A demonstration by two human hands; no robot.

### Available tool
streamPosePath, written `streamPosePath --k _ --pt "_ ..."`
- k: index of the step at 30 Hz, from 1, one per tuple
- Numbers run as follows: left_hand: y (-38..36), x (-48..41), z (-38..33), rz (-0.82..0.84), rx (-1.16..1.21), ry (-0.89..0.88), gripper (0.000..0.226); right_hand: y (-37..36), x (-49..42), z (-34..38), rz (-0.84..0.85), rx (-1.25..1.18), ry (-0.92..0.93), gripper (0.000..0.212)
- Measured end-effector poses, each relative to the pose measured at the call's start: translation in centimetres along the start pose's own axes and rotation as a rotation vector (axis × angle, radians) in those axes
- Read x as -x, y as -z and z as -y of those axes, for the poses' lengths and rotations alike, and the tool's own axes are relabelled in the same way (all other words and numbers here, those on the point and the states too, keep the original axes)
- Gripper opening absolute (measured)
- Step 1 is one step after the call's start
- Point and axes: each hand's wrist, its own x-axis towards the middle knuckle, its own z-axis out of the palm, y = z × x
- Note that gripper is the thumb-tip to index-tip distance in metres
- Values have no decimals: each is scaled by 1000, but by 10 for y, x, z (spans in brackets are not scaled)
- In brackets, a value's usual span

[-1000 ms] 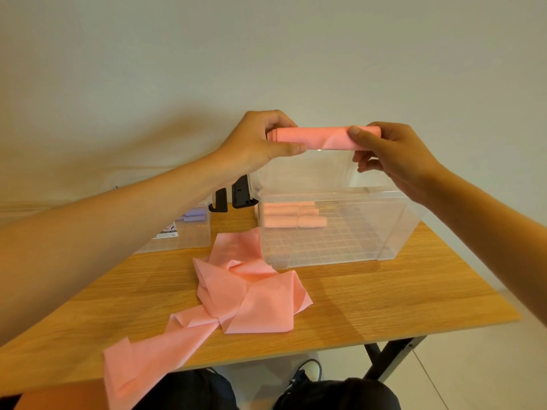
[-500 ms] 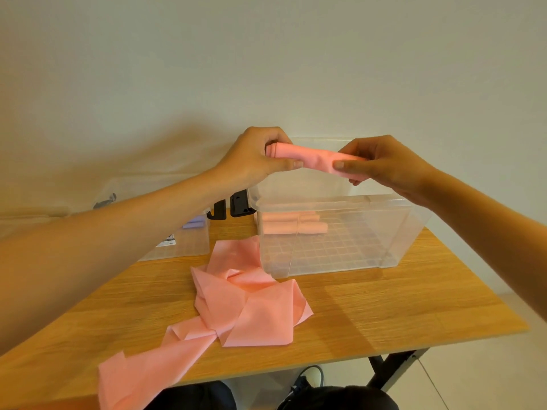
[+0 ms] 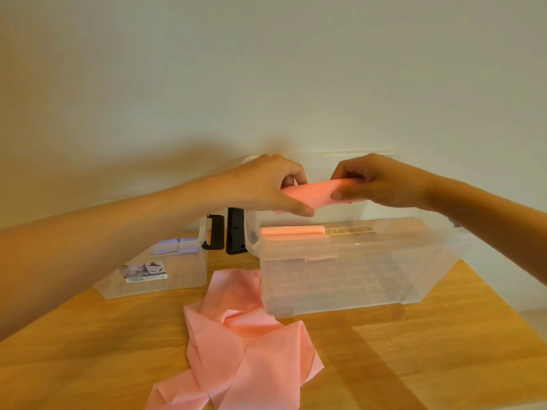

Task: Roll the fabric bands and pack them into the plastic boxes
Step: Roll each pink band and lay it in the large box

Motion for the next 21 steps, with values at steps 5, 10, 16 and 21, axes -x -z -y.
streamPosePath --k 5,10,16,21 --pt "0 -16 7 36 -108 -45 19 -4 -13 -9 40 43 25 9" --pt "-16 -26 13 126 -229 -103 20 -15 -28 -13 193 229 23 15" --pt "-26 -41 25 265 -326 -113 20 -44 -43 -26 286 356 87 12" --pt "-17 -40 27 173 -295 -104 29 -63 -60 -38 391 371 150 15"
